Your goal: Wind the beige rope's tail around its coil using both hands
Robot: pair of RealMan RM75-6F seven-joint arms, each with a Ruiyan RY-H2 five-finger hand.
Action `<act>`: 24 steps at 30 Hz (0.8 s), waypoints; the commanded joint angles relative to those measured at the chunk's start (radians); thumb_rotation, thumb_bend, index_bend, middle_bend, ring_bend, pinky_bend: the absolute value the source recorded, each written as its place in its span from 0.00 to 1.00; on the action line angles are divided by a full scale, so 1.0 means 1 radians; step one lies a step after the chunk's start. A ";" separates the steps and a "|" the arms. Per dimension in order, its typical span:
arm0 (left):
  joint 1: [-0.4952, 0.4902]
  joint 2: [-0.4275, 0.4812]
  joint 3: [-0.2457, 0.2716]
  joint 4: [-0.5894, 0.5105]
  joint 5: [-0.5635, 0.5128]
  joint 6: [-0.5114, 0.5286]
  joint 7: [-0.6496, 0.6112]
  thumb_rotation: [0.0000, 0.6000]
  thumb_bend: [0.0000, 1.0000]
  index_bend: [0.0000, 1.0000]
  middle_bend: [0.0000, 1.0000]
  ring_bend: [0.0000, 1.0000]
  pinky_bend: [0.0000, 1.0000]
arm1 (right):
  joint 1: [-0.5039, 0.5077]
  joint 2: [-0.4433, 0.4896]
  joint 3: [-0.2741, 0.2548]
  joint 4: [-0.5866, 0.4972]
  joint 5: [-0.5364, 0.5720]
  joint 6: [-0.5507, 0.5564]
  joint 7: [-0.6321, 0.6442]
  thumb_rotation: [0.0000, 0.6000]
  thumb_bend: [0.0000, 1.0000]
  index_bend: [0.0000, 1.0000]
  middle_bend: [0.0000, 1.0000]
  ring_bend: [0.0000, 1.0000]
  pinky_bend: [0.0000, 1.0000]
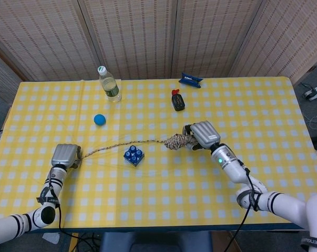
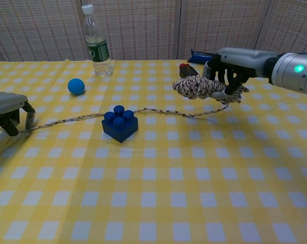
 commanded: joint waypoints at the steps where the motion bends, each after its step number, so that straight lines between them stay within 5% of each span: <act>1: -0.001 0.001 0.001 0.000 -0.002 -0.001 0.000 0.91 0.38 0.69 1.00 0.94 0.99 | 0.000 -0.001 0.000 0.002 0.000 -0.001 0.002 1.00 0.45 0.77 0.66 0.49 0.52; 14: 0.013 0.042 0.005 -0.033 0.032 0.022 -0.029 0.85 0.40 0.72 1.00 0.95 0.99 | -0.006 0.016 0.008 -0.012 -0.004 0.013 0.012 1.00 0.45 0.77 0.66 0.49 0.52; 24: 0.030 0.079 -0.007 -0.037 0.131 0.077 -0.084 0.90 0.40 0.76 1.00 0.97 1.00 | -0.016 0.044 0.029 -0.050 -0.008 0.050 0.028 1.00 0.45 0.77 0.66 0.49 0.52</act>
